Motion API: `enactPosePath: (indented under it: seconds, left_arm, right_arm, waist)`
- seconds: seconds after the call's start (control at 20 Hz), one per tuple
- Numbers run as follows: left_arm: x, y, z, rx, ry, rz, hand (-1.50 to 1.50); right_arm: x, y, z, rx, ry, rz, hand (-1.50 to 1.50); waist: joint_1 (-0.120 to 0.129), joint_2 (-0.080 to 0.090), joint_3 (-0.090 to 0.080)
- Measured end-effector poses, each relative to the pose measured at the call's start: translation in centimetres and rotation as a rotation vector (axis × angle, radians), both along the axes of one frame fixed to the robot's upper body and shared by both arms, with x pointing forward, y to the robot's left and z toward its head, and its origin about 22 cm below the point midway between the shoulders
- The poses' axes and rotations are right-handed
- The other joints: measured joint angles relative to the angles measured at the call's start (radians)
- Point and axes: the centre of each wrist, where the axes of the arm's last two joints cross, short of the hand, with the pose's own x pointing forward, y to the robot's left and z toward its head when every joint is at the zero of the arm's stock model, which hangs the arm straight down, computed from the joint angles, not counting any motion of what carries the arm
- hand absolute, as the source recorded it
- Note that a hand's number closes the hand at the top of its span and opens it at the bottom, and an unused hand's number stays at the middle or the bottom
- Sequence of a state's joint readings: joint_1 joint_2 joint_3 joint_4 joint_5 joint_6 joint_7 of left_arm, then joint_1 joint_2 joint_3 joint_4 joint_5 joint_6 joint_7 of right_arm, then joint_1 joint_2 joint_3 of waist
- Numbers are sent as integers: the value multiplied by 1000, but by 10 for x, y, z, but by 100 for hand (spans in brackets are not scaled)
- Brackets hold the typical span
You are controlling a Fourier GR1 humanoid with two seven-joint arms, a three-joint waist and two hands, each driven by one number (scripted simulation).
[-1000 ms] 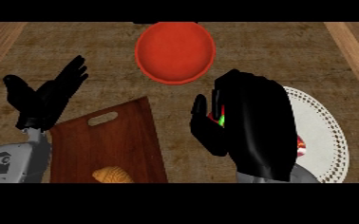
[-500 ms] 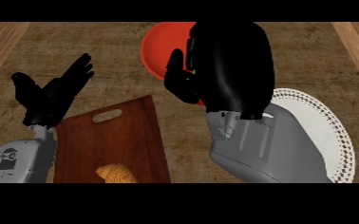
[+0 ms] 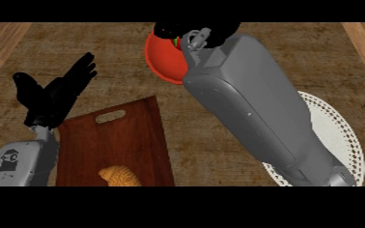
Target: Pick the tomato from the placemat and place it in the bowl
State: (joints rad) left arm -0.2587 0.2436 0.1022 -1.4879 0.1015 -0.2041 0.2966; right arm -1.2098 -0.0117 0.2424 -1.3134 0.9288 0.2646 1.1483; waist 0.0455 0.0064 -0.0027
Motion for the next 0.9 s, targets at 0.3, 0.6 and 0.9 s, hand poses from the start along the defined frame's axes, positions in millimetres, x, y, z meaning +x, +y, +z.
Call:
enactPosePath:
  seconds: [0.3, 0.6, 0.9]
  left_arm:
    - [2, -3, -3, -5, -5, -6, 0]
    - [2, 1, 1, -7, -18, -9, 0]
    - [5, -4, 5, -9, -22, -28, 0]
  right_arm:
    - [47, -5, -15, 38, 36, -102, 150]
    - [89, -26, -49, 113, 67, -175, 150]
    - [113, -43, -82, 205, 100, -171, 150]
  waist:
    - [4, 8, 0]
    - [12, 14, 1]
    - [26, 23, 2]
